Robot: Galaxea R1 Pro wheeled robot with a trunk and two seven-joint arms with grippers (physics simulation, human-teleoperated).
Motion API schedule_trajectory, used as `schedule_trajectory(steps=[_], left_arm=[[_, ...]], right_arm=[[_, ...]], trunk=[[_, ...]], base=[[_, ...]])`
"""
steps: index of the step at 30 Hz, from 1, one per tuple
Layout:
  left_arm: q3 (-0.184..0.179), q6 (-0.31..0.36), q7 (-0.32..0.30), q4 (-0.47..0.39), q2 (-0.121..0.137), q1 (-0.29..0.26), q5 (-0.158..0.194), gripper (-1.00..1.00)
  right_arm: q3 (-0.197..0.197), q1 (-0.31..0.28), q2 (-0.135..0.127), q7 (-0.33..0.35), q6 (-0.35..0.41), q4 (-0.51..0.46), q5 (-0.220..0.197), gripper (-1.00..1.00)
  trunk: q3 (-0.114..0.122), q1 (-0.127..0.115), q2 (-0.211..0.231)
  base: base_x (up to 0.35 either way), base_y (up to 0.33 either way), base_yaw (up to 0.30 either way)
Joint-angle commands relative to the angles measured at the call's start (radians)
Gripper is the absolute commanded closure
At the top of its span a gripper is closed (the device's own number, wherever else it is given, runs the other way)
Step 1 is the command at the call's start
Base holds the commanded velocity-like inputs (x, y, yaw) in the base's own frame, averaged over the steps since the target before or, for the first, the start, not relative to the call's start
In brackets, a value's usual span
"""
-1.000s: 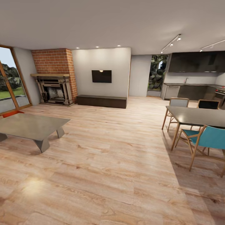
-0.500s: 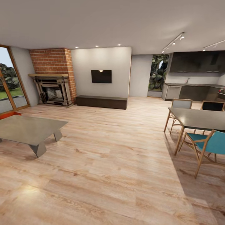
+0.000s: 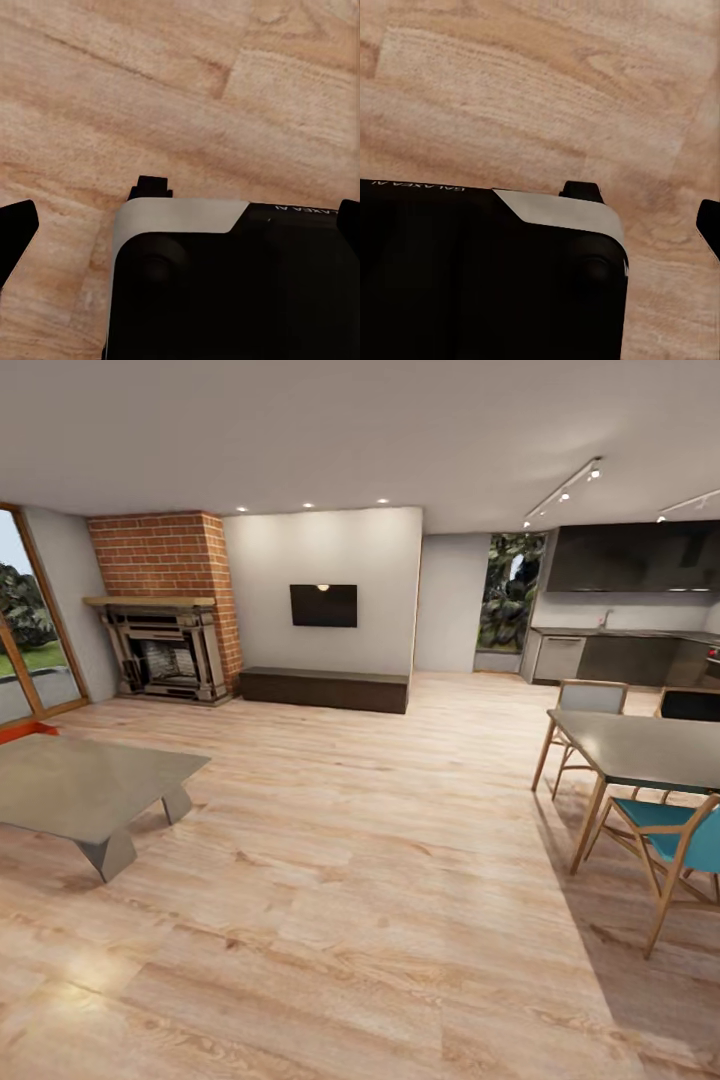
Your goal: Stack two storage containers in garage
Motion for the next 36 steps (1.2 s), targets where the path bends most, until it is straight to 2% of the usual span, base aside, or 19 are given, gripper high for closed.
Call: schedule_trajectory(steps=[1,36], left_arm=[[-0.003,0.0,-0.002,0.0,0.0,-0.001,0.01,-1.0],[-0.003,0.0,-0.002,0.0,0.0,-0.001,0.01,-1.0]], right_arm=[[0.008,-0.001,0.001,-0.001,-0.005,0.002,-0.01,-1.0],[0.008,-0.001,0.001,-0.001,-0.005,0.002,-0.01,-1.0]], trunk=[[-0.001,0.001,-0.001],[-0.001,0.001,-0.001]], base=[[0.322,0.0,0.0],[0.322,0.0,0.0]])
